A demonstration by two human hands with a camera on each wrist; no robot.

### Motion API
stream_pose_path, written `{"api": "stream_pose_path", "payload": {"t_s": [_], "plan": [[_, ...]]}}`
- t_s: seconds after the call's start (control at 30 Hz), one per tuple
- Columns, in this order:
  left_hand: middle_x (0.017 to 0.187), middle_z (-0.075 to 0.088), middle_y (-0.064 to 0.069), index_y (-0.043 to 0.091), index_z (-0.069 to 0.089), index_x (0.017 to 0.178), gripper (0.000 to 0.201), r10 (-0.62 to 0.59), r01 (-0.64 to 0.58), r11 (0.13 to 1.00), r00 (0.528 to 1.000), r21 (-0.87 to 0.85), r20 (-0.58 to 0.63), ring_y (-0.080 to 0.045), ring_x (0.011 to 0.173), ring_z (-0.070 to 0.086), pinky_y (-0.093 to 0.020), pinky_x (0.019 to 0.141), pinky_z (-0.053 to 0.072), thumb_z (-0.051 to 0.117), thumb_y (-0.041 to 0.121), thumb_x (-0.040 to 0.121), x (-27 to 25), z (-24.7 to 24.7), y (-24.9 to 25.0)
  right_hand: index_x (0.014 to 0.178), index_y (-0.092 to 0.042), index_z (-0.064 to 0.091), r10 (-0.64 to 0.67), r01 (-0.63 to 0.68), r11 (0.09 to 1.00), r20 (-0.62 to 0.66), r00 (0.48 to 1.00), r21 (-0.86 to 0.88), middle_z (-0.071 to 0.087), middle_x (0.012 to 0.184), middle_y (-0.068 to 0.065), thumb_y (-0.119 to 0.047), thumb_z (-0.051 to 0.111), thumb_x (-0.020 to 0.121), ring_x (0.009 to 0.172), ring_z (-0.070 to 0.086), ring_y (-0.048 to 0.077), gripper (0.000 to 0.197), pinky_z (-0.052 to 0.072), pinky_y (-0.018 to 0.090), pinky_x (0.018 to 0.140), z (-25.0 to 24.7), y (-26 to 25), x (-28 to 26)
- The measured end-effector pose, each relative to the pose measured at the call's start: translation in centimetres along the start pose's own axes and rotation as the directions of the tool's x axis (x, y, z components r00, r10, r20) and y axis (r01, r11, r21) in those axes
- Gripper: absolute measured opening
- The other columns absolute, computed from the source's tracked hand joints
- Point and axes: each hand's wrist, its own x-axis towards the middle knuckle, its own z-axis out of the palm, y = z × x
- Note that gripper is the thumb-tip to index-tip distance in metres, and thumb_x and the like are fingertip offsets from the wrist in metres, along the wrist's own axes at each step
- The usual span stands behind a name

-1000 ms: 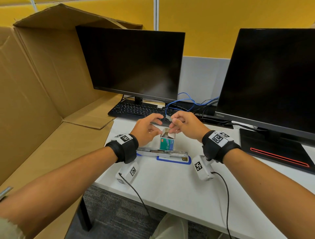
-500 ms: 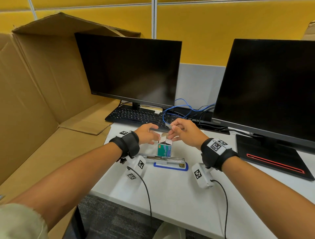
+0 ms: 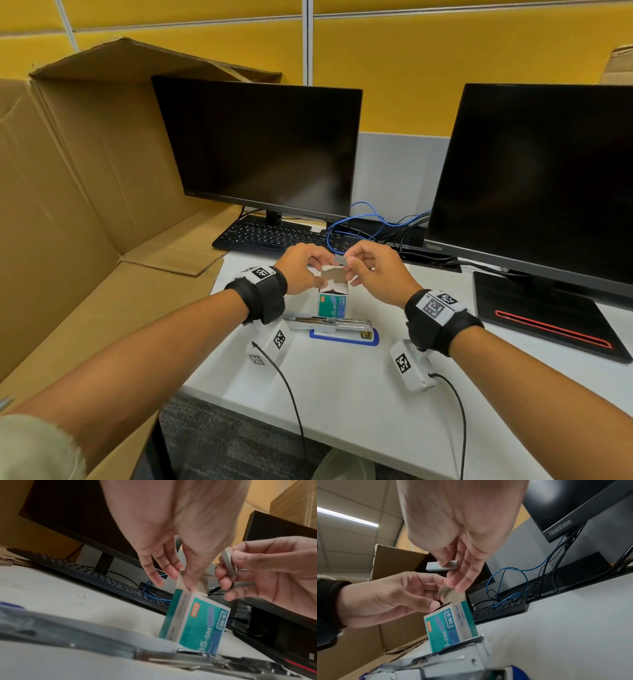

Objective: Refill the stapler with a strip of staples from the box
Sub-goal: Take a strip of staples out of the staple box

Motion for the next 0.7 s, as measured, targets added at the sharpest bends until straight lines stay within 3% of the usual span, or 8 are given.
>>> {"api": "stream_pose_path", "payload": {"t_s": [0.13, 0.3, 0.37, 0.43, 0.53, 0.6, 0.7], "plan": [[0.106, 0.070, 0.004, 0.019, 0.072, 0.110, 0.039, 0.006, -0.006, 1.000, 1.000, -0.004, 0.016, -0.014, 0.097, 0.063, -0.029, 0.085, 0.056, 0.082, 0.015, 0.072, -0.8, -0.3, 0.1, 0.101, -0.011, 0.065, -0.047, 0.042, 0.996, -0.057, 0.997, -0.072, 0.071, 0.082, 0.006, -0.015, 0.056, 0.097, 0.067, 0.068, 0.013, 0.011, 0.056, 0.018, 0.059, 0.0, 0.3, 0.0], [0.110, 0.073, 0.002, 0.021, 0.074, 0.110, 0.034, 0.012, -0.012, 1.000, 1.000, -0.012, -0.019, -0.011, 0.096, 0.066, -0.032, 0.087, 0.057, 0.079, 0.020, 0.076, -1.6, -0.2, 0.0, 0.113, -0.017, 0.060, -0.067, 0.059, 0.995, -0.103, 0.992, -0.077, 0.068, 0.080, 0.006, -0.006, 0.050, 0.096, 0.066, 0.065, 0.009, 0.022, 0.052, 0.013, 0.054, 0.0, 0.7, -0.1], [0.108, 0.074, 0.000, 0.020, 0.075, 0.108, 0.031, 0.016, -0.016, 1.000, 0.998, 0.003, -0.055, -0.010, 0.091, 0.065, -0.026, 0.087, 0.052, 0.078, 0.018, 0.078, -1.7, 0.1, 0.0, 0.108, -0.019, 0.066, -0.082, 0.068, 0.985, -0.084, 0.993, -0.158, 0.067, 0.080, 0.003, -0.004, 0.048, 0.096, 0.068, 0.064, 0.007, 0.026, 0.050, 0.012, 0.059, 0.1, 0.9, -0.1], [0.105, 0.075, -0.001, 0.018, 0.075, 0.107, 0.029, 0.016, -0.014, 1.000, 0.997, 0.027, -0.072, -0.008, 0.086, 0.064, -0.021, 0.083, 0.050, 0.077, 0.015, 0.078, -1.9, 0.4, 0.1, 0.106, -0.019, 0.071, -0.099, 0.077, 0.966, -0.078, 0.992, -0.245, 0.068, 0.088, -0.003, -0.005, 0.048, 0.096, 0.075, 0.065, 0.009, 0.028, 0.052, 0.020, 0.069, 0.3, 1.2, 0.0], [0.104, 0.075, -0.003, 0.016, 0.074, 0.105, 0.027, 0.013, -0.010, 0.999, 0.997, 0.050, -0.071, -0.005, 0.083, 0.063, -0.013, 0.077, 0.048, 0.077, 0.015, 0.079, -1.9, 0.7, -0.1, 0.113, -0.021, 0.071, -0.122, 0.082, 0.930, -0.091, 0.988, -0.357, 0.071, 0.109, 0.002, -0.009, 0.047, 0.097, 0.091, 0.064, 0.015, 0.032, 0.055, 0.031, 0.083, 0.7, 1.5, 0.2], [0.105, 0.074, -0.003, 0.016, 0.074, 0.106, 0.027, 0.008, -0.004, 0.998, 0.998, 0.055, -0.066, -0.007, 0.085, 0.062, -0.018, 0.080, 0.049, 0.076, 0.017, 0.079, -1.9, 0.8, -0.1, 0.119, -0.021, 0.070, -0.128, 0.080, 0.908, -0.091, 0.988, -0.412, 0.071, 0.111, 0.006, -0.010, 0.047, 0.097, 0.095, 0.062, 0.018, 0.034, 0.052, 0.029, 0.085, 0.9, 1.6, 0.3], [0.108, 0.074, -0.002, 0.016, 0.076, 0.103, 0.023, 0.010, -0.008, 0.999, 0.999, 0.052, -0.038, -0.011, 0.091, 0.064, -0.028, 0.086, 0.054, 0.076, 0.018, 0.080, -2.0, 0.5, -0.4, 0.126, -0.019, 0.066, -0.122, 0.076, 0.919, -0.093, 0.988, -0.388, 0.074, 0.103, 0.007, -0.011, 0.050, 0.096, 0.086, 0.064, 0.016, 0.034, 0.054, 0.028, 0.083, 1.1, 1.4, 0.3]]}}
